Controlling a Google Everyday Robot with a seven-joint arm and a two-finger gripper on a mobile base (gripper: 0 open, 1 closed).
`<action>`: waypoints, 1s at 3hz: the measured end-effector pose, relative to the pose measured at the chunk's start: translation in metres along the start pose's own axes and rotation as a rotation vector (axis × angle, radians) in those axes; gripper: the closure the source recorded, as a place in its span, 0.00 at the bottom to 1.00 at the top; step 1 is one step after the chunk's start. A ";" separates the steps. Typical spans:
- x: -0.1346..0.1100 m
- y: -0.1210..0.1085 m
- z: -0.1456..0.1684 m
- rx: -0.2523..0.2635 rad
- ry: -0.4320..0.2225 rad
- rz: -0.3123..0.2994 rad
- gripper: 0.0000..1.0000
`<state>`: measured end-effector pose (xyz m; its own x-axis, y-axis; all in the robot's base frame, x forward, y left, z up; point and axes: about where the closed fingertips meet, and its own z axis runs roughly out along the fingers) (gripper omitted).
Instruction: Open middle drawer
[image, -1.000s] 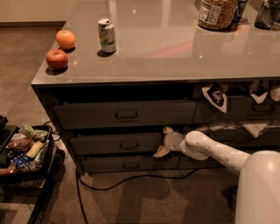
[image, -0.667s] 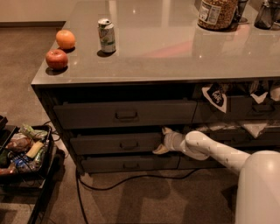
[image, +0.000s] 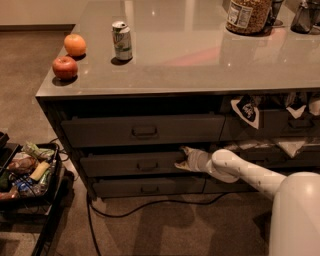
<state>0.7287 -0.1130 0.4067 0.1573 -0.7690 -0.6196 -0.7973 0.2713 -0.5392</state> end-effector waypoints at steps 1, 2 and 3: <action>0.000 0.000 0.000 0.000 0.000 0.000 0.47; 0.000 0.000 0.000 0.000 0.000 0.000 0.63; -0.003 0.003 -0.001 -0.007 0.000 0.002 0.72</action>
Offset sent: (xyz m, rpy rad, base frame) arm 0.0000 0.0000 0.0000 0.0000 0.0000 0.0000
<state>0.7255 -0.1104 0.4076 0.1554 -0.7687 -0.6205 -0.8017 0.2688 -0.5339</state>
